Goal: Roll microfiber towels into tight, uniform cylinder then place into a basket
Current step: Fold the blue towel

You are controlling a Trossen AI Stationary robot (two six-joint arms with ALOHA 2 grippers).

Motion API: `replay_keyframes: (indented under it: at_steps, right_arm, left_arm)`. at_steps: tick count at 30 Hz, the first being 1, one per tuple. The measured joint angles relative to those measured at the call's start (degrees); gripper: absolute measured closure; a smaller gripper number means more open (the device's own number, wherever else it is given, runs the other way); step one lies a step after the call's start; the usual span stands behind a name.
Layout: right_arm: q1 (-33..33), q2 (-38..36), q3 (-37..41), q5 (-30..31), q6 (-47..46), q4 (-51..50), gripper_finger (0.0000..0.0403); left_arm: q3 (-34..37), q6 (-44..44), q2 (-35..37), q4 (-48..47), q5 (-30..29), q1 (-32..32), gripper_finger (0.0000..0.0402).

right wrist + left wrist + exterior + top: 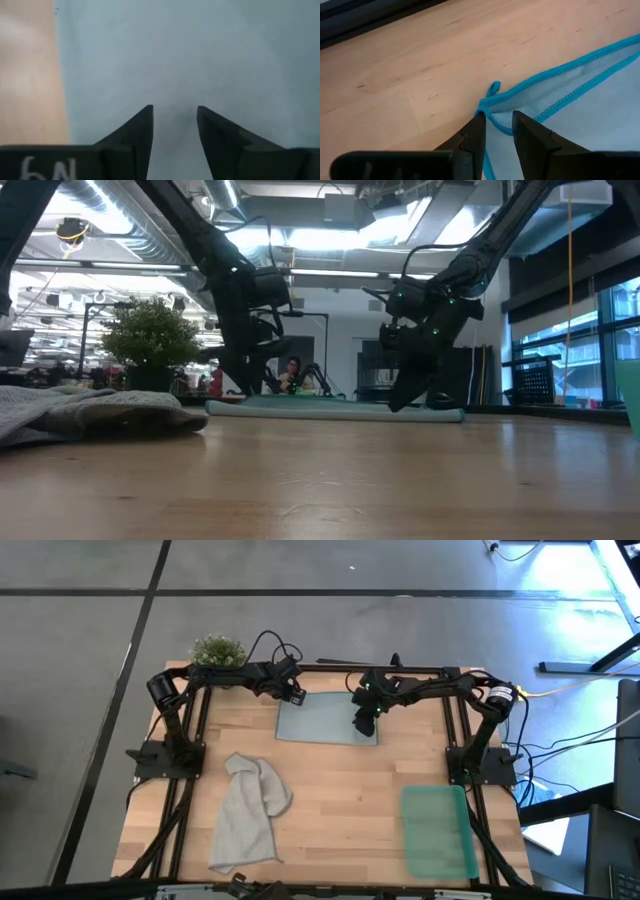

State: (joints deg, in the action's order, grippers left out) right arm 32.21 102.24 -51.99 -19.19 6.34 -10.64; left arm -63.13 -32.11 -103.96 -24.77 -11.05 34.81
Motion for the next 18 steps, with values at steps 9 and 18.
replay_keyframes:
  at_steps: [9,18]
  right_arm:
    - [-0.02,0.0,-0.02,-5.8,-0.11,-5.67,0.025]
    - [-1.52,-0.13,-0.13,-6.13,0.16,-9.22,0.025]
  left_arm:
    - [0.02,8.33,6.95,-0.68,1.66,0.0,0.0312]
    - [-0.03,18.87,6.72,-0.48,9.07,-0.71,0.0312]
